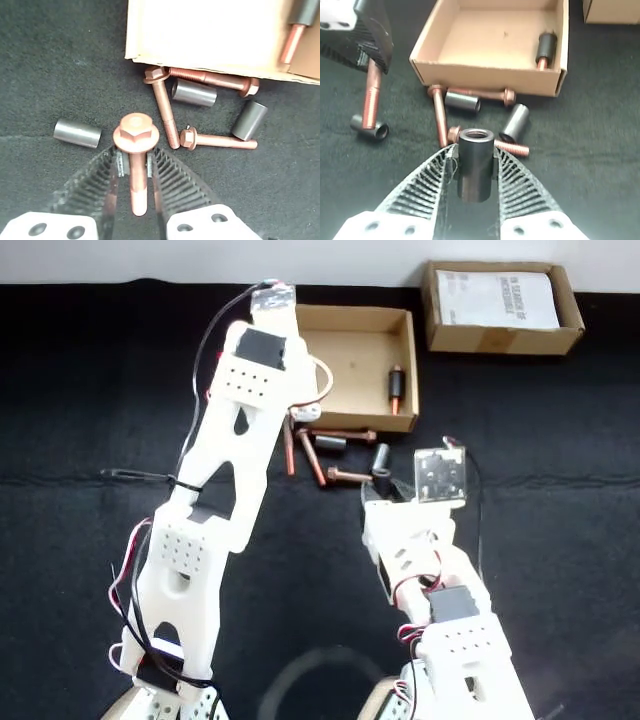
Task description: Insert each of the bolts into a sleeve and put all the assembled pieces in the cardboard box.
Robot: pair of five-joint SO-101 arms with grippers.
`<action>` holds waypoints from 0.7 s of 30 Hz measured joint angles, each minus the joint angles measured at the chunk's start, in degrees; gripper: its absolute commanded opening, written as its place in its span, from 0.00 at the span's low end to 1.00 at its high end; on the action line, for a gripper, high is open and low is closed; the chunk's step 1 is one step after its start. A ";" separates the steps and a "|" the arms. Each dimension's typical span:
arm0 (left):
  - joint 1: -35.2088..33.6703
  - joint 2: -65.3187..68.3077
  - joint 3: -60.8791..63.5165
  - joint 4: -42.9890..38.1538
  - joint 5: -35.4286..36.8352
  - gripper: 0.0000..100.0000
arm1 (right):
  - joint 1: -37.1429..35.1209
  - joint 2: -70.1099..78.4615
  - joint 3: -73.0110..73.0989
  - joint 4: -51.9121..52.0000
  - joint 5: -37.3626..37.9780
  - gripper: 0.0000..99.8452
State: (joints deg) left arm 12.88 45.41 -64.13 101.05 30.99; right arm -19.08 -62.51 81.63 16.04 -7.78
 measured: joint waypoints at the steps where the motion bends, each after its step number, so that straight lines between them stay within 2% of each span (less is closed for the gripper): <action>1: 0.00 -0.53 0.00 0.00 0.00 0.01 | 0.00 0.00 0.79 -1.58 0.00 0.01; 12: 0.00 -17.76 13.89 0.26 -0.09 0.01 | 0.00 0.09 6.77 -18.29 0.00 0.01; 21: 0.00 -37.27 32.70 -1.67 -3.87 0.01 | 0.00 0.09 6.86 -24.18 0.00 0.01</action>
State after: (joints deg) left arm 12.88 8.13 -31.43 99.38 27.12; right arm -19.08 -62.42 88.48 -8.13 -7.78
